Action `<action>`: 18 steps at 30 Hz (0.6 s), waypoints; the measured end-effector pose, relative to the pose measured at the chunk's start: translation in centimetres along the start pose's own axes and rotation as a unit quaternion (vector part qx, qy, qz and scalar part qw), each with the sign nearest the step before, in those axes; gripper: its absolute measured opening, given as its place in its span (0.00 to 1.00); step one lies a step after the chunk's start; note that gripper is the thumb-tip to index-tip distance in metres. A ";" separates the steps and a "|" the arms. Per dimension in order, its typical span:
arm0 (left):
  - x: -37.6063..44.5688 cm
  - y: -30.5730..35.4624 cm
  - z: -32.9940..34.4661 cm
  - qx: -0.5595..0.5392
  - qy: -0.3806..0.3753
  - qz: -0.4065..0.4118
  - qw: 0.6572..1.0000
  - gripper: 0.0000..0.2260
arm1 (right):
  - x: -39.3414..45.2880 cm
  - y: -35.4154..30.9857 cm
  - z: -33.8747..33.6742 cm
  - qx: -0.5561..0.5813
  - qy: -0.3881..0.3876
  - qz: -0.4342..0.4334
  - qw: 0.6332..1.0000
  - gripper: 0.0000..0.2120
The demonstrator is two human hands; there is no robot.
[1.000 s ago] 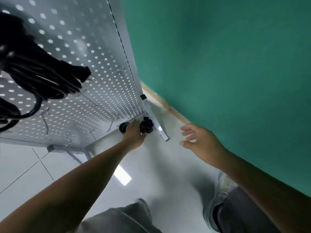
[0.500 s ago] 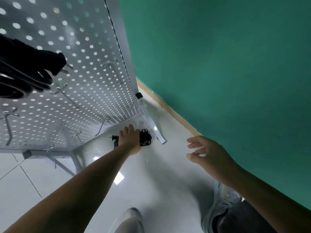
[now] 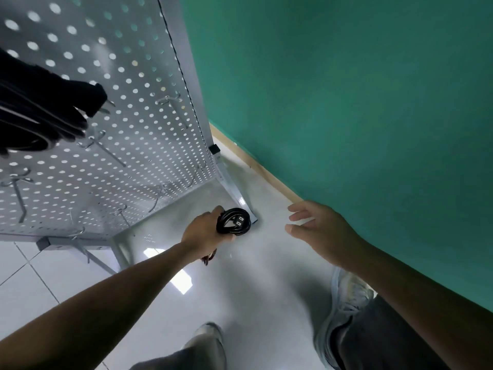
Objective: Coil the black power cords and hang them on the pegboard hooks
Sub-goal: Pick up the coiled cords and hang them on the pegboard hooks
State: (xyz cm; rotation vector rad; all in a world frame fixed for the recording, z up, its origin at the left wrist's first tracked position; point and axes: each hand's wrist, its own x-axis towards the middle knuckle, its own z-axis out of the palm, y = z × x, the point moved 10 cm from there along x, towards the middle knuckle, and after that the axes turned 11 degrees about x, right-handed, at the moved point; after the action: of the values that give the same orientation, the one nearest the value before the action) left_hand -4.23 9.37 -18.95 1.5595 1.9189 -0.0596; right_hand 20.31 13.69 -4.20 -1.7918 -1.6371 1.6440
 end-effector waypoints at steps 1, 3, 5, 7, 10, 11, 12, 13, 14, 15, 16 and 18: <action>-0.9 1.3 -1.3 -0.037 -0.001 0.016 0.999 0.19 | -0.1 -0.7 -0.3 0.022 0.009 -0.001 1.000 0.13; -3.1 4.4 -4.3 -0.073 0.008 0.055 0.996 0.19 | -0.4 -2.0 -0.9 0.080 0.019 0.011 0.997 0.14; -5.7 7.7 -7.9 -0.083 0.031 0.112 0.990 0.21 | -1.5 -3.5 -1.0 0.134 0.001 0.038 0.990 0.16; -8.3 10.9 -11.6 -0.085 0.058 0.177 0.979 0.23 | -3.4 -5.0 -0.6 0.169 -0.044 0.060 0.983 0.17; -12.4 15.2 -16.6 -0.077 0.094 0.262 0.957 0.23 | -6.9 -7.7 0.1 0.227 -0.110 0.058 0.966 0.23; -13.7 16.3 -17.9 -0.071 0.104 0.282 0.951 0.22 | -8.1 -8.7 -0.1 0.240 -0.108 0.048 0.964 0.24; -14.9 17.1 -19.1 -0.066 0.110 0.295 0.947 0.23 | -9.2 -9.6 -0.5 0.246 -0.097 0.034 0.964 0.22; -16.1 17.6 -20.2 -0.061 0.117 0.302 0.944 0.23 | -10.4 -10.6 -0.9 0.248 -0.081 0.016 0.965 0.19; -17.4 18.2 -21.2 -0.060 0.126 0.310 0.941 0.24 | -11.7 -11.6 -1.4 0.253 -0.066 -0.004 0.965 0.16; -18.7 18.6 -22.3 -0.063 0.135 0.313 0.938 0.25 | -12.9 -12.5 -1.8 0.257 -0.052 -0.024 0.965 0.13; -20.0 18.8 -23.4 -0.073 0.144 0.314 0.936 0.27 | -14.1 -13.3 -2.3 0.260 -0.039 -0.043 0.964 0.11; -22.9 19.1 -25.8 -0.084 0.178 0.307 0.931 0.32 | -16.5 -14.7 -3.3 0.282 -0.014 -0.077 0.956 0.12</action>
State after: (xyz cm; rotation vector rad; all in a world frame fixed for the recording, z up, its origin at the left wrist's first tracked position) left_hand 2.77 6.22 19.74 2.0790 1.5383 0.6796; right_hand 18.64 7.51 17.21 -1.3261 -1.1159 1.8259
